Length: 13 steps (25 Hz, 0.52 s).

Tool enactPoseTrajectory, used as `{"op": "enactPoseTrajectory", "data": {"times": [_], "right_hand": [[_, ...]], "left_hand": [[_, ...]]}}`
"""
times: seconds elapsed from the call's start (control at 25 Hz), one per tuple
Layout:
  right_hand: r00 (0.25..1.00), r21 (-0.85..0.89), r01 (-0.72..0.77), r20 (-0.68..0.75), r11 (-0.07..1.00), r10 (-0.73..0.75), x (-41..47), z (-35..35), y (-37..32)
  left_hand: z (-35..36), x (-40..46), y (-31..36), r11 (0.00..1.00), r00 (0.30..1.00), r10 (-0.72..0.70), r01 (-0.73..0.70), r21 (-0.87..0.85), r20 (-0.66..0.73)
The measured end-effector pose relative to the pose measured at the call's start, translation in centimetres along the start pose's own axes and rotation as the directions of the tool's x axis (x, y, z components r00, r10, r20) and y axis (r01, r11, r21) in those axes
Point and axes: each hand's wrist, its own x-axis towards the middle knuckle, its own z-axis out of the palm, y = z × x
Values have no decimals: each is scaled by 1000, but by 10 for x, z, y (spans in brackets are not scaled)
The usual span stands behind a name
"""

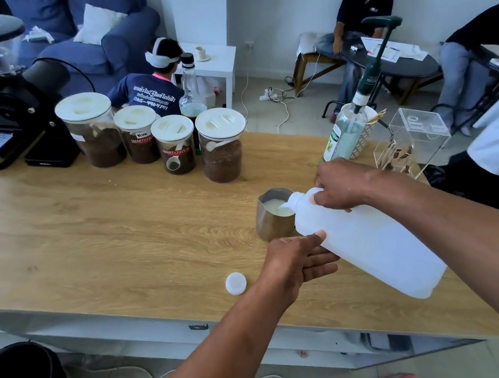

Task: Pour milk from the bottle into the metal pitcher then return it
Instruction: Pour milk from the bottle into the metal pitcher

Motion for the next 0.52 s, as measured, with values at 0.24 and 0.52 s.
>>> {"op": "enactPoseTrajectory", "data": {"times": [0.24,0.52], "right_hand": [[1000,-6,-4,-1,1000,4,0,-2,-1],[1000,-16,-14,4,1000,14,1,-3,-2]], "left_hand": [[1,0,1,1000,1000,1,-1,-1,6],[0,0,2,1000,1000,5,-5,1,14]]}}
